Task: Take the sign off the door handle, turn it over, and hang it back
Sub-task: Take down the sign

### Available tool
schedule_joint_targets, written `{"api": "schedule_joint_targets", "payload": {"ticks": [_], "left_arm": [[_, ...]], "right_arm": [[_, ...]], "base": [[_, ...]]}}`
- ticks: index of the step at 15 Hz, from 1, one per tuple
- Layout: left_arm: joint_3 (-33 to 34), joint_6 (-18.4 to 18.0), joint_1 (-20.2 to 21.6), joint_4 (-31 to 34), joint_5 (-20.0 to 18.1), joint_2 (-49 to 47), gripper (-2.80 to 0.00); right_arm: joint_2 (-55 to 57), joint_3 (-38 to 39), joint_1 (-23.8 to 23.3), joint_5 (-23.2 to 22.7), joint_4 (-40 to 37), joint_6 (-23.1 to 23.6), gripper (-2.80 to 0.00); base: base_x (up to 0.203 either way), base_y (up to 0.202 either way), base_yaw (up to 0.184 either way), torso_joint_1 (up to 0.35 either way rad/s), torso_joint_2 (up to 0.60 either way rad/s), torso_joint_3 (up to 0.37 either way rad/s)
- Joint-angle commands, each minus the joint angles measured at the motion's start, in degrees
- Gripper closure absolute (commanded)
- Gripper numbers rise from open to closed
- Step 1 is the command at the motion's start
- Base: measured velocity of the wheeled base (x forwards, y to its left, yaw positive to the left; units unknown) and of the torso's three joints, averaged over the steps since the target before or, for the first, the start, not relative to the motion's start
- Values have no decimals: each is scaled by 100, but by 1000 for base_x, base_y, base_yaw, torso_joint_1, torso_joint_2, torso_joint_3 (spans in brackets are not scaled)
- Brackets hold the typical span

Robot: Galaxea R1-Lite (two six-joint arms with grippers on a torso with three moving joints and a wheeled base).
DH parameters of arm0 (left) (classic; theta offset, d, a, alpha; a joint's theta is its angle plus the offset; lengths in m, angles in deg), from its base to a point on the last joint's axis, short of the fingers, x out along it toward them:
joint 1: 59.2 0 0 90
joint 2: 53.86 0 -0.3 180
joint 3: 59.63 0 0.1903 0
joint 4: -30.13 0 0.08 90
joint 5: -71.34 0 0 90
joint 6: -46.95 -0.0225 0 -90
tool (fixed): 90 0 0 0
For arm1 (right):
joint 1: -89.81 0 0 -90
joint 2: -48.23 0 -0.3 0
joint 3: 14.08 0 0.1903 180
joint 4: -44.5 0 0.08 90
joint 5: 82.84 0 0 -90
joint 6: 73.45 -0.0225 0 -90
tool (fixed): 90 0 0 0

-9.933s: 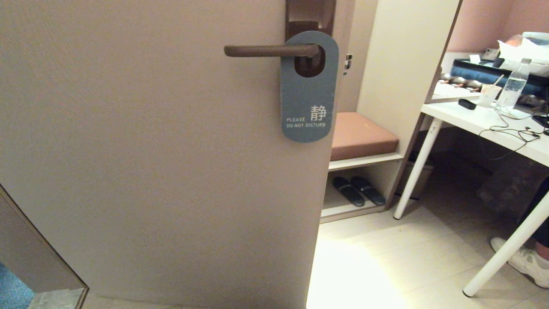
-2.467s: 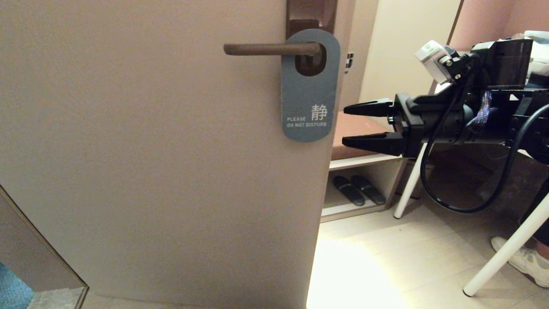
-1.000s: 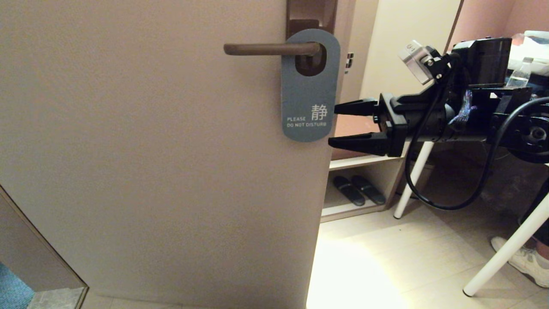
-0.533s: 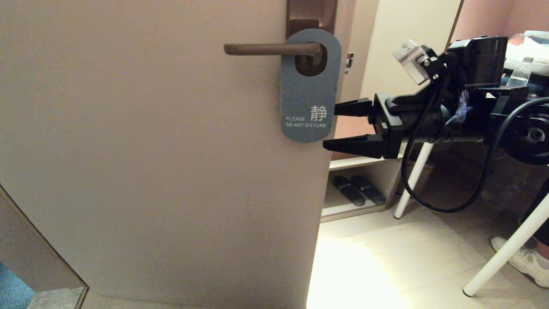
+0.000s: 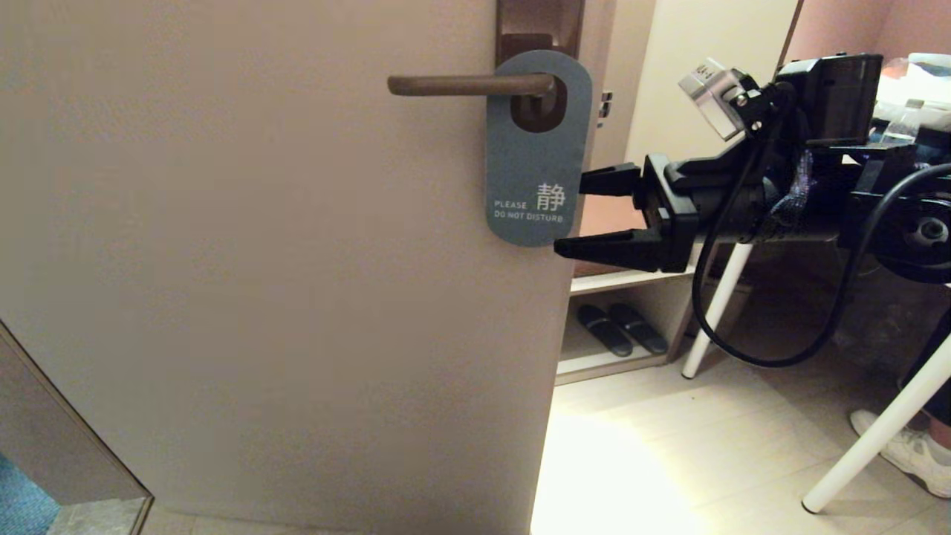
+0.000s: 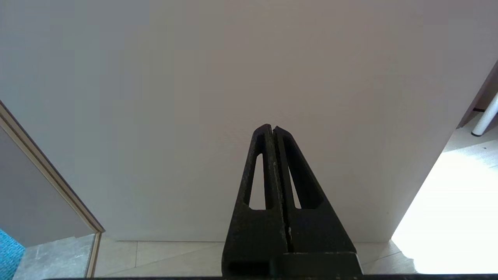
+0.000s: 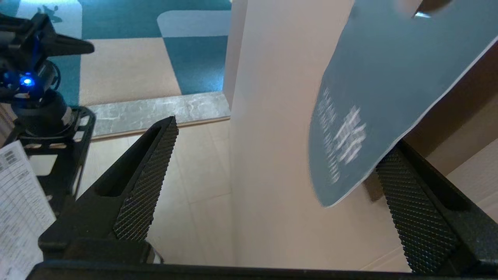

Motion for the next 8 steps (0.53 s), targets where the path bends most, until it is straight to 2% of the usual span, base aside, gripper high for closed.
{"api": "schedule_joint_targets", "payload": {"ticks": [1, 8], "left_arm": [[0, 0, 0, -2, 0, -7, 0], [0, 0, 0, -2, 0, -7, 0]], "right_arm": [[62, -134, 3, -34, 4, 2, -280], [305, -493, 3, -25, -1, -30, -280]], "base": [[0, 0, 0, 0, 0, 0], [0, 0, 0, 0, 0, 0]]}}
